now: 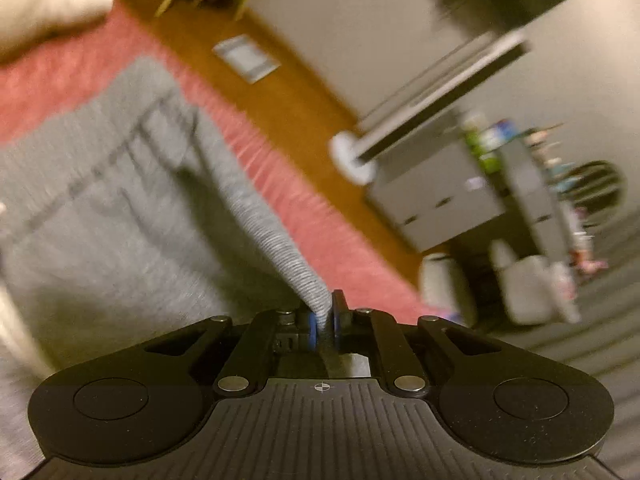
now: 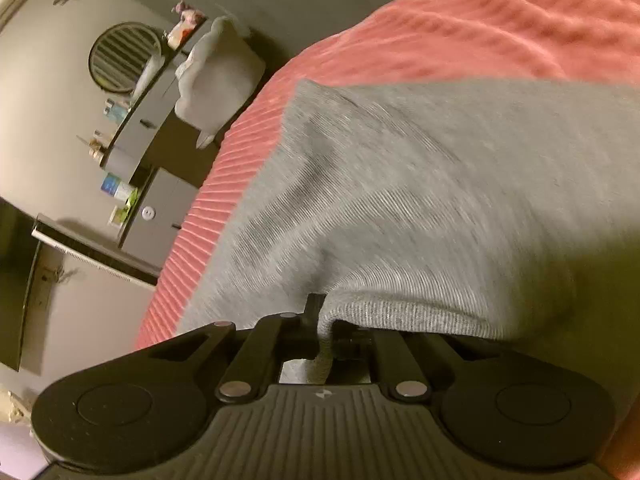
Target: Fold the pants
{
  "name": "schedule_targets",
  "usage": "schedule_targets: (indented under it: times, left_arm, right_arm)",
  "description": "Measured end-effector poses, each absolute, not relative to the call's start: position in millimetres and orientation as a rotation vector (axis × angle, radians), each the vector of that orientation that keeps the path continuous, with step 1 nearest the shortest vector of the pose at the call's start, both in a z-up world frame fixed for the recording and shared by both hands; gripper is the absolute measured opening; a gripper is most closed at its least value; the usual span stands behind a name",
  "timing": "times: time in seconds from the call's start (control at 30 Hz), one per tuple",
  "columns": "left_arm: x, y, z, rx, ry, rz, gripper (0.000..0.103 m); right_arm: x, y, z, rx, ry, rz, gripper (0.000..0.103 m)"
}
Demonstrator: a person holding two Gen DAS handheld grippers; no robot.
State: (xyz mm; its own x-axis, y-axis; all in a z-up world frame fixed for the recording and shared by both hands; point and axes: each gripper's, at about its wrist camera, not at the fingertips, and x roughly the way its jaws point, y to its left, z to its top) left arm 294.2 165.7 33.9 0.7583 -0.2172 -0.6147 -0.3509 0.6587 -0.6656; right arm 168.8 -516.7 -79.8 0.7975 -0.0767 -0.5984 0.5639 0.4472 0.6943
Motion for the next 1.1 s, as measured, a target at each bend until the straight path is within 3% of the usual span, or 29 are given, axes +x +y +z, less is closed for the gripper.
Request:
schedule_targets:
  times: [0.1, 0.23, 0.47, 0.57, 0.6, 0.63, 0.7, 0.73, 0.8, 0.87, 0.9, 0.97, 1.1]
  left_arm:
    - [218, 166, 77, -0.815, 0.588, -0.017, 0.009]
    - [113, 162, 82, -0.735, 0.553, -0.057, 0.011]
    - [44, 165, -25, -0.823, 0.831, 0.081, 0.011]
    - [49, 169, -31, -0.811, 0.804, 0.111, 0.022]
    - [52, 172, -27, -0.797, 0.791, 0.15, 0.035]
    - [54, 176, -24, -0.799, 0.77, 0.177, 0.049]
    - [60, 182, -20, -0.818, 0.739, 0.22, 0.06]
    - [66, 187, -21, -0.83, 0.741, 0.243, 0.061]
    - [75, 201, -21, -0.877, 0.742, 0.28, 0.058]
    - [83, 212, -25, -0.933, 0.757, 0.326, 0.035]
    - [90, 213, -27, -0.949, 0.772, 0.343, 0.011]
    - [97, 218, -15, -0.949, 0.744, 0.318, 0.013]
    - [100, 209, 34, -0.814, 0.548, 0.199, 0.012]
  right_arm:
    - [153, -524, -38, 1.018, 0.394, -0.329, 0.005]
    - [104, -536, -2, 0.943, 0.25, -0.26, 0.005]
    - [64, -538, -70, 0.852, 0.534, -0.405, 0.005]
    - [61, -535, -94, 0.896, 0.564, -0.44, 0.007]
    - [60, -534, -95, 0.915, 0.546, -0.444, 0.007]
    - [60, -535, -95, 0.938, 0.538, -0.443, 0.011]
    - [64, -534, -95, 0.97, 0.532, -0.423, 0.022]
    - [69, -535, -95, 0.97, 0.535, -0.415, 0.029]
    - [75, -531, -95, 0.948, 0.544, -0.412, 0.032]
    - [88, -529, -94, 0.916, 0.559, -0.421, 0.032]
    - [93, -530, -93, 0.898, 0.574, -0.432, 0.028]
    - [106, -527, -82, 0.845, 0.629, -0.464, 0.007]
    - [105, -533, -36, 0.831, 0.484, -0.392, 0.005]
